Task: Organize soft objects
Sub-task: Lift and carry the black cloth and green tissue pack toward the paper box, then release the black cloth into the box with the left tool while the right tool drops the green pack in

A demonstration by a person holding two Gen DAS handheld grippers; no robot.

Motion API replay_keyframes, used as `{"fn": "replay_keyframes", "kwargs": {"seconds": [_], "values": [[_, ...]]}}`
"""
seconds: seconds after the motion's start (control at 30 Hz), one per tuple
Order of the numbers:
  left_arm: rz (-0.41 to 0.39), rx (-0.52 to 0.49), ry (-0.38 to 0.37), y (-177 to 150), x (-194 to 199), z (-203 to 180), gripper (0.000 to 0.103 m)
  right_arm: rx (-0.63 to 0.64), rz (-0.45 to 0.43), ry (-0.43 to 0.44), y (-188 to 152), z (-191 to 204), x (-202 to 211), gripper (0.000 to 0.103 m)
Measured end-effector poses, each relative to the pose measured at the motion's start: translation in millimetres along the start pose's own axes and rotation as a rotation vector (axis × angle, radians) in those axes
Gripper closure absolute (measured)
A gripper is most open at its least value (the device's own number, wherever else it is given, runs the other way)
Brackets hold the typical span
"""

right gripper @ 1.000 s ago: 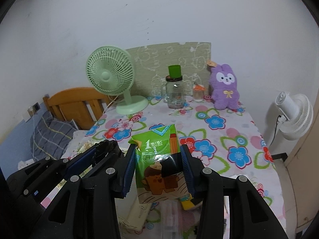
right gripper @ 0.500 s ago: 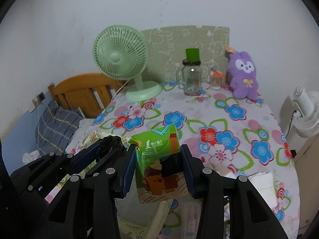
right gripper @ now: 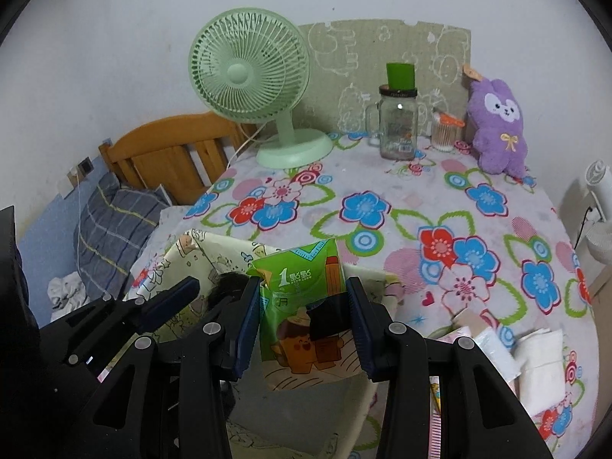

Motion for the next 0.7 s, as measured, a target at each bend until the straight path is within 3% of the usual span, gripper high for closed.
{"fn": "replay_keyframes", "kwargs": {"seconds": [0.07, 0.13, 0.17, 0.3, 0.43, 0.7], "values": [[0.009, 0.012, 0.007, -2, -3, 2, 0.060, 0.006, 0.015, 0.001, -1, 2, -5, 0.056], [0.019, 0.020, 0.003, -3, -6, 4, 0.042, 0.010, 0.028, 0.002, -3, 2, -10, 0.055], [0.021, 0.021, 0.004, -5, -6, 4, 0.039, 0.010, 0.035, 0.004, -3, 2, -12, 0.055], [0.024, 0.023, -0.001, -7, -5, 2, 0.032, 0.017, 0.051, 0.008, -5, 1, -17, 0.048], [0.018, 0.029, -0.004, -7, -1, 2, 0.027, 0.047, 0.052, -0.021, -7, 2, -16, 0.028], [0.007, 0.046, -0.011, -3, 13, -4, 0.017, 0.070, 0.001, -0.037, -8, 0, 3, 0.022]]}}
Point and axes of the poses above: each gripper's, at about its wrist camera, not at the fingertips, and x roughly against the way its jaws point, z to its left, y to its top, the point moved 3 cm from there along -x, roughly the way its jaws point, and after that the axes turned 2 degrees about x, right-handed, at the moved point
